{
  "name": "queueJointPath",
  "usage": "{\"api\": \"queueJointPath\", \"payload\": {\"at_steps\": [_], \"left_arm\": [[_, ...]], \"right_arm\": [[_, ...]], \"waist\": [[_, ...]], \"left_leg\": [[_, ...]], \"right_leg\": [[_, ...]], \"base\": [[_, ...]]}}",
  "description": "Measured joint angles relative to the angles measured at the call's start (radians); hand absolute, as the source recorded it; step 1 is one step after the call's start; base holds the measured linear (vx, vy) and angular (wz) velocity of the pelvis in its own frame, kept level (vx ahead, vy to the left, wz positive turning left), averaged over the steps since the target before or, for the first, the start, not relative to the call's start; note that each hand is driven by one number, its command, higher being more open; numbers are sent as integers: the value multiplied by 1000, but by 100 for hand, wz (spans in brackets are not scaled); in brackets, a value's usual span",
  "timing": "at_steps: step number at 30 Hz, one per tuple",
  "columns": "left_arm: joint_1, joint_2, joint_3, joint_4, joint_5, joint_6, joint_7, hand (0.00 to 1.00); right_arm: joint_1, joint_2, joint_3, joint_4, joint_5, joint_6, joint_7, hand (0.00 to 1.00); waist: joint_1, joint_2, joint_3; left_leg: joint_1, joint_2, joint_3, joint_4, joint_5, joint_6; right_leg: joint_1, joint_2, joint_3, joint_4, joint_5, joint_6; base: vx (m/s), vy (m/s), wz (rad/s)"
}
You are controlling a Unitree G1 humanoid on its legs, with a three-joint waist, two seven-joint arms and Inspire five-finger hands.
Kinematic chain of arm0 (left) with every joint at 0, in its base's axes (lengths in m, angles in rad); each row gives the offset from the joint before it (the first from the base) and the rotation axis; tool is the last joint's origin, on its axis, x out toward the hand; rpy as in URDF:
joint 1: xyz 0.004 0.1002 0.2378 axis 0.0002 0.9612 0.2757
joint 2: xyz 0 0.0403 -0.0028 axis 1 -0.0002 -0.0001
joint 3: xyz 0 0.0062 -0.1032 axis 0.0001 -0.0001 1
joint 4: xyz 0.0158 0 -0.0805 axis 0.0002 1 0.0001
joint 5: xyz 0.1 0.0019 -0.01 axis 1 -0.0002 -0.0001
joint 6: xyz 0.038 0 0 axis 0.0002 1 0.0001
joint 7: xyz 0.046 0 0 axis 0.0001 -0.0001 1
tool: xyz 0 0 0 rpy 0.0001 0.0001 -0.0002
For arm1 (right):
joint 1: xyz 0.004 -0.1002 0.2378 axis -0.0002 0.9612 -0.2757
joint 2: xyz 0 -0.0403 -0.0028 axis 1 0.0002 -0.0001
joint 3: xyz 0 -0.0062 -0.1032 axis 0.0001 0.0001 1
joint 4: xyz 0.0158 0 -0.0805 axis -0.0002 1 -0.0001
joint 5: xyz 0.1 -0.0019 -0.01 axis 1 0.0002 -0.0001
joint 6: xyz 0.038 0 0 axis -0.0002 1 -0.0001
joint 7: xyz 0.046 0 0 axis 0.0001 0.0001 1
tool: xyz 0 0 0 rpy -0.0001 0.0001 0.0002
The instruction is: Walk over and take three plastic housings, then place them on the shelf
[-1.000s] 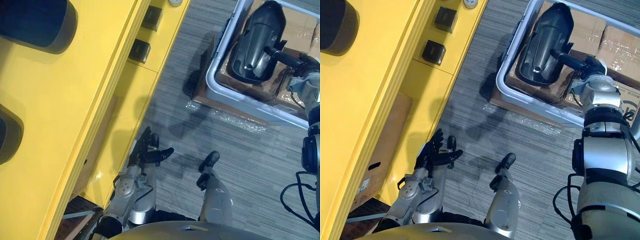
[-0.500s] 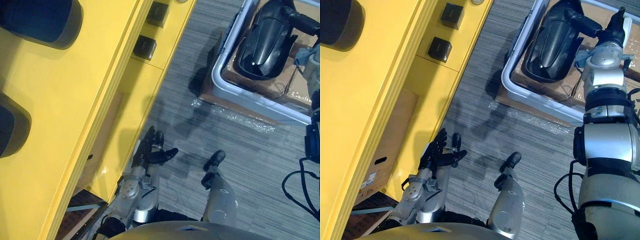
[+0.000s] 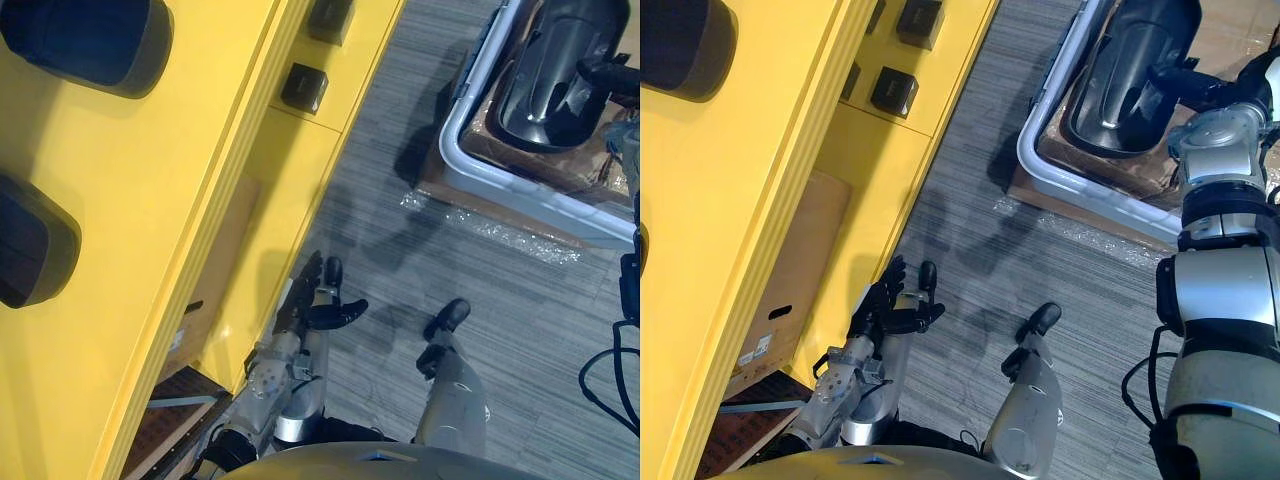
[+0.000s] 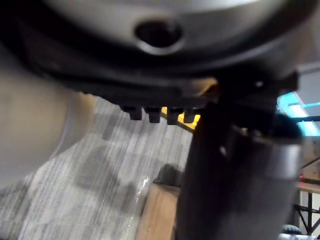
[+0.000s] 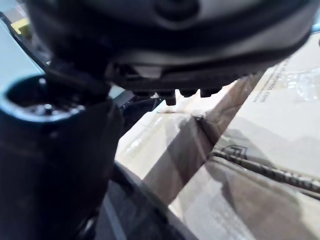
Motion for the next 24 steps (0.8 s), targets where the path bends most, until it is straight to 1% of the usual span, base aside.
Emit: {"api": "queueJointPath", "payload": {"at_steps": [2,4,5,6,11,12,14,17,20,22,24], "left_arm": [[-6,0,-2,0,0,-2,0,100],[-20,1,-20,6,-4,-3,1,100],[-22,0,-21,7,-8,-3,2,100],[-24,0,-23,7,-36,-17,1,100],[-29,0,-31,8,-40,-39,-1,100],[-30,0,-31,7,-40,-43,-1,100],[-30,0,-31,7,-40,-53,0,100],[-30,0,-28,9,-40,-61,8,100],[-30,-1,-23,8,-40,-61,10,100],[-30,-2,-19,7,-40,-60,9,100],[-30,-2,-15,7,-40,-56,9,100]], "right_arm": [[0,0,0,6,0,14,0,100],[0,-3,0,9,-1,28,0,100],[0,-5,0,9,-1,28,0,100],[0,-19,0,8,-6,29,-3,0],[0,-55,24,6,-42,41,-8,0],[0,-68,40,4,-56,48,-24,0],[0,-101,46,-3,-91,65,-26,0],[0,-135,70,-9,-125,98,-30,0],[0,-137,78,-15,-189,132,-28,0],[1,-135,78,-15,-197,147,-9,0],[13,-110,76,-11,-195,154,24,0]], "waist": [[6,0,0],[25,1,0],[26,2,-1],[30,2,-1],[52,5,-3],[54,5,-3],[56,5,-3],[57,5,-3],[52,7,-4],[53,7,-4],[51,7,-4]], "left_leg": [[-12,-2,-6,2,0,0],[-27,-3,-10,6,0,0],[-34,-4,-14,10,0,0],[-54,-7,-21,17,0,0],[-86,-11,-23,32,-3,3],[-94,-12,-26,35,-3,2],[-105,-13,-32,38,-6,-2],[-109,-12,-34,34,-3,0],[-106,-10,-40,34,1,0],[-105,-10,-45,34,1,0],[-98,-10,-49,33,2,0]], "right_leg": [[-6,0,-7,0,0,0],[-18,-1,-8,1,0,0],[-22,-1,-11,2,0,0],[-37,-4,-16,12,-2,-3],[-67,-13,-16,24,-3,-4],[-75,-14,-17,32,-6,-7],[-82,-15,-20,34,-7,-8],[-88,-14,-21,37,-11,-9],[-88,-14,-24,53,-21,-6],[-86,-13,-28,54,-24,-6],[-80,-13,-31,61,-29,-7]], "base": [[-6,5,8],[-13,2,3],[-29,8,8],[-31,13,9],[-31,7,1],[-43,1,5],[-39,-5,4],[0,0,0],[17,-32,3],[28,-31,4],[24,-21,4]]}}
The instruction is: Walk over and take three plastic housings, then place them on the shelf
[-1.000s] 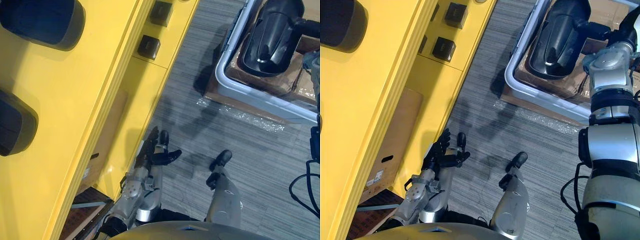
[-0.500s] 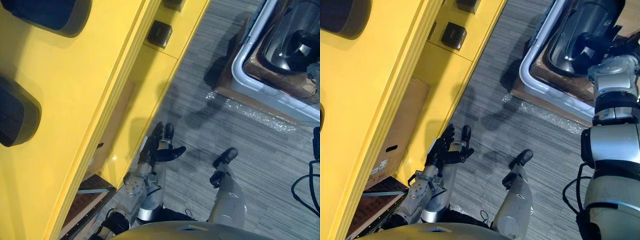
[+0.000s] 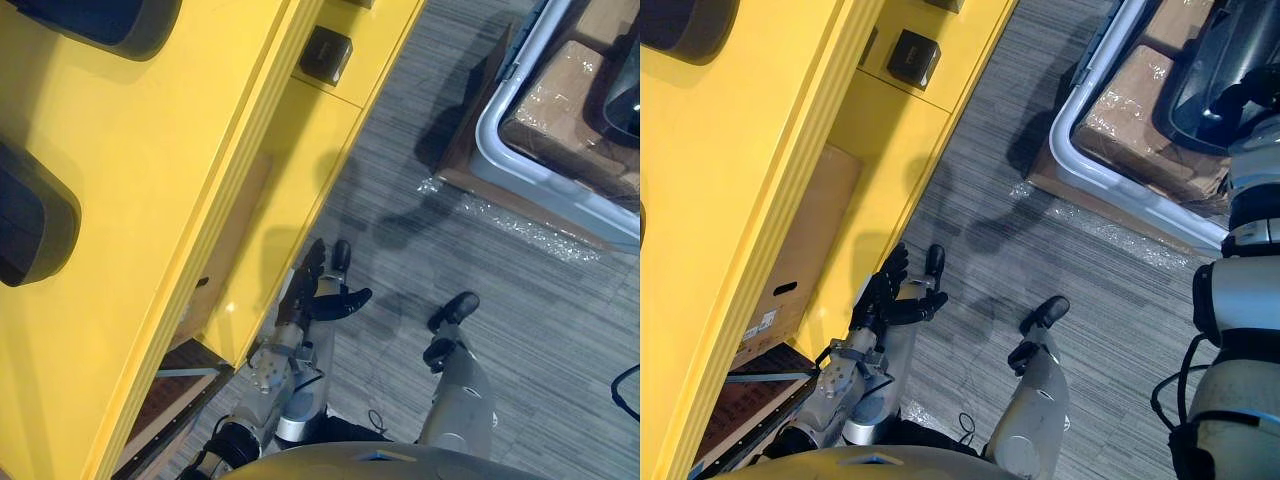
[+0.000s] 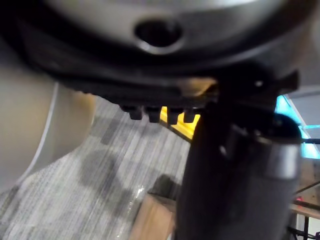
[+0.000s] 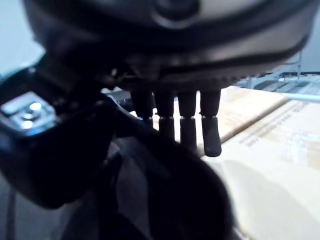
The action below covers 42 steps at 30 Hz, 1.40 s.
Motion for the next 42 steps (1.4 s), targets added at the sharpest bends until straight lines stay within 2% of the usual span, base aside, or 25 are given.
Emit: {"api": "queueJointPath", "payload": {"at_steps": [5,9,12,15,16,20,23,27,31,33,34,37,42], "left_arm": [[14,7,48,-4,1,24,9,100],[26,40,102,-41,0,70,18,100],[57,62,151,-97,0,86,18,100],[78,97,167,-135,0,87,10,100],[94,107,176,-158,0,87,0,100],[116,126,174,-244,-1,88,-71,100],[87,153,174,-310,-26,91,-115,100],[-71,226,172,-335,-25,178,-128,100],[-261,284,171,-314,-69,267,-153,100],[-328,292,170,-285,-80,291,-162,100],[-389,296,169,-250,-99,327,-172,100],[-477,314,165,-209,-166,387,-200,100],[-614,316,139,-98,-310,497,-247,100]], "right_arm": [[37,47,-7,0,2,-9,29,0],[118,74,-108,-3,11,-72,65,0],[164,118,-159,-2,24,-119,74,0],[214,177,-191,0,44,-147,89,0],[234,209,-198,0,43,-167,90,0],[269,250,-227,-7,39,-187,75,0],[272,251,-234,-25,34,-186,55,0],[271,251,-233,-96,-42,-187,3,0],[247,252,-231,-140,-81,-185,-43,0],[228,259,-231,-161,-82,-184,-47,0],[199,273,-230,-167,-106,-184,-47,0],[161,287,-186,-199,-123,-190,-50,0],[113,297,-136,-199,-199,-231,-50,0]], "waist": [[0,0,0],[-6,-9,6],[-32,-35,15],[-45,-85,14],[-62,-111,15],[-88,-160,15],[-101,-176,15],[-133,-186,15],[-144,-215,14],[-148,-227,14],[-168,-231,14],[-184,-245,13],[-211,-249,14]], "left_leg": [[46,2,-22,-6,-4,-6],[85,2,-27,-30,1,-12],[125,4,-32,-61,18,-19],[170,19,-27,-94,27,-32],[196,23,-28,-114,34,-37],[266,26,-11,-168,52,-44],[290,30,9,-190,61,-46],[306,49,30,-193,65,-48],[303,70,51,-196,69,-55],[300,75,65,-200,71,-58],[296,75,66,-206,74,-59],[287,83,85,-211,77,-61],[282,86,96,-213,78,-61]], "right_leg": [[55,7,-14,5,-17,-11],[100,15,-29,-13,-19,-14],[135,22,-36,-25,-19,-14],[171,42,-35,-49,-18,-14],[191,47,-35,-54,-19,-15],[237,55,-23,-80,-20,-17],[238,57,-1,-81,-20,-17],[236,72,25,-81,-13,-26],[215,95,58,-96,1,-42],[202,100,75,-101,6,-44],[195,100,75,-102,8,-44],[167,105,98,-101,15,-48],[149,110,146,-99,33,-49]], "base": [[-12,-11,8],[-23,-11,9],[-3,-32,6],[9,-61,-3],[14,-53,0],[2,-22,-4],[-19,-2,-17],[-35,-8,-19],[-36,-15,-22],[-22,-10,-23],[-16,-4,-8],[10,-5,-17],[38,23,-7]]}}
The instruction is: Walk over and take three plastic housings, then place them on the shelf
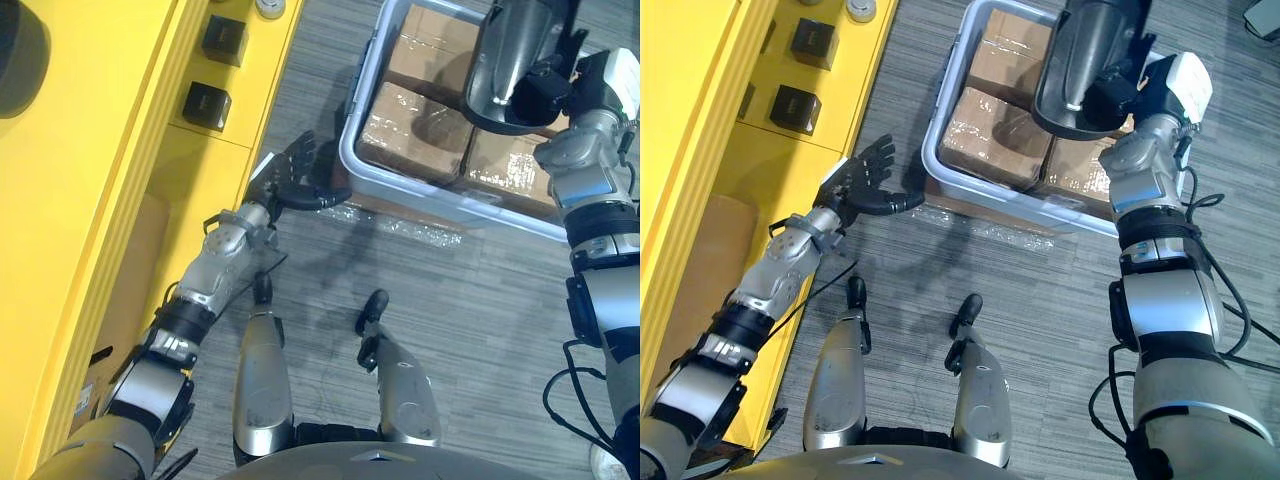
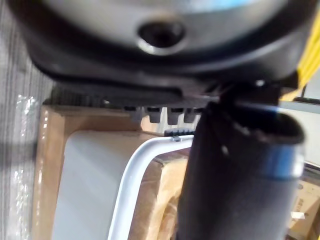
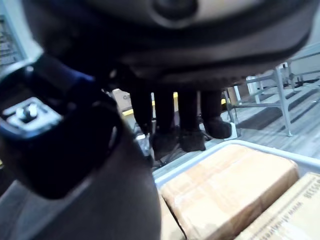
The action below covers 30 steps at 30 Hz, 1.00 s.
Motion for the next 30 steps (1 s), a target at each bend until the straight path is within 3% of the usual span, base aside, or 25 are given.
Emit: {"api": "queueJointPath", "payload": {"at_steps": [4,10,20,30], "left_arm": [[-61,-1,5,83,-296,71,-31,100],[-105,-4,15,150,-660,98,-73,100],[-139,-11,52,167,-742,20,-73,100],[-141,-35,51,170,-734,44,-39,100]], "right_arm": [[-30,7,44,-30,-75,-73,0,0],[-22,32,100,-62,-139,-184,-6,0],[183,60,92,-155,-237,-322,-31,0],[280,128,93,-203,-353,-425,-37,0]], "waist": [[-16,-4,0],[-37,-22,-1],[-42,-64,-2],[-37,-67,-1]], "left_leg": [[12,3,16,-6,0,0],[34,7,32,-14,3,-1],[127,7,62,-50,13,-5],[181,2,71,-93,34,-4]], "right_leg": [[-2,1,17,0,1,1],[2,6,40,1,1,1],[70,12,63,-23,-2,1],[104,11,61,-25,-2,2]], "base": [[15,9,-11],[-7,-3,-8],[-20,-4,-6],[-3,-2,-1]]}}
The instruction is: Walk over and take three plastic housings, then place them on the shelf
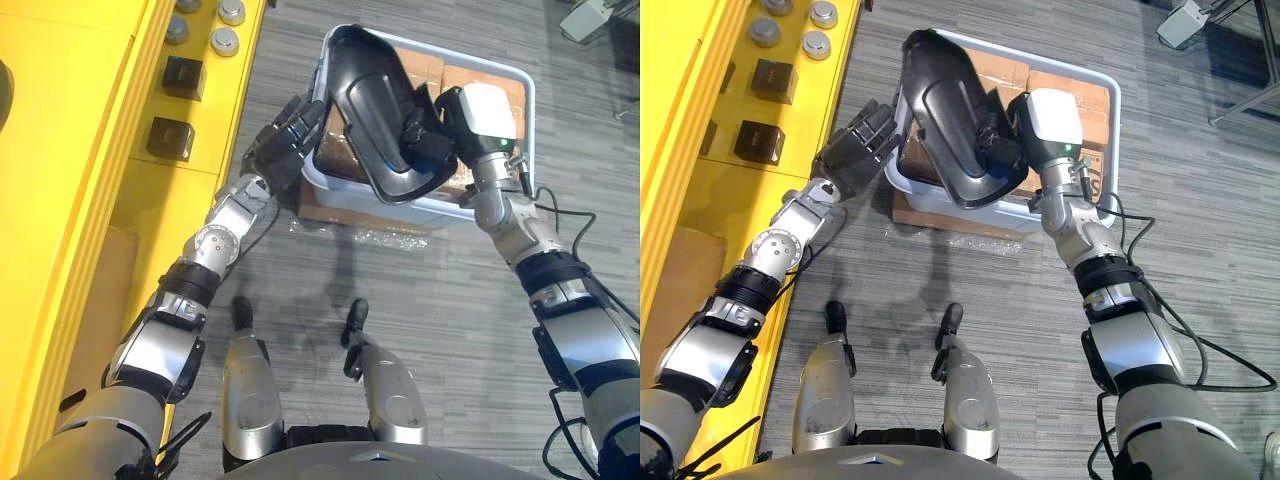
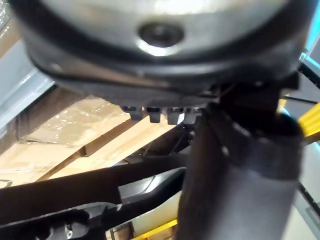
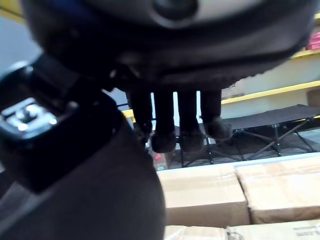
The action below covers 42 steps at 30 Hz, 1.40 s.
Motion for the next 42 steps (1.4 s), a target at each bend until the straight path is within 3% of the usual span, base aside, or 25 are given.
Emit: {"api": "queueJointPath", "payload": {"at_steps": [5,12,13,21,26,35,39,42], "left_arm": [[0,-17,-19,6,82,45,-1,100],[15,-36,-70,57,120,91,-6,100],[16,-36,-74,57,120,91,-9,0],[32,-37,-106,56,116,76,-32,0],[136,-59,-128,52,111,20,24,0],[245,-85,-154,-31,127,-69,45,0],[353,-87,-154,-159,128,-114,45,0],[447,-97,-149,-230,123,-136,44,0]], "right_arm": [[20,37,18,-66,-1,-29,-9,0],[53,63,52,-71,-1,-26,-11,0],[58,63,52,-71,-1,-26,-11,0],[99,66,55,-71,9,-25,-6,0],[200,131,54,-75,45,-23,-32,0],[361,189,14,-193,128,-5,-86,0],[513,244,-26,-342,172,-9,-149,0],[618,288,-33,-405,204,-31,-183,0]], "waist": [[5,-1,0],[12,1,-5],[13,1,-5],[14,3,-13],[5,16,-96],[1,26,-102],[-6,46,-115],[-13,69,-169]], "left_leg": [[30,-3,1,-18,6,0],[74,-11,0,-54,14,9],[77,-12,0,-55,14,9],[106,-21,-1,-64,14,6],[94,-22,1,-63,-2,-2],[91,-23,0,-59,-8,-2],[107,-24,7,-60,-13,-2],[121,-24,18,-62,-32,1]], "right_leg": [[28,0,-5,-12,1,1],[68,-2,-14,-31,-1,8],[72,-2,-14,-32,-1,8],[115,-6,-22,-65,4,14],[114,-4,-24,-91,6,18],[114,-4,-23,-94,6,18],[124,-5,-18,-94,1,24],[129,-7,-10,-93,-11,28]], "base": [[0,0,0],[-2,-1,3],[0,0,0],[5,1,1],[55,9,-1],[5,1,0],[-3,5,-5],[10,7,-10]]}}
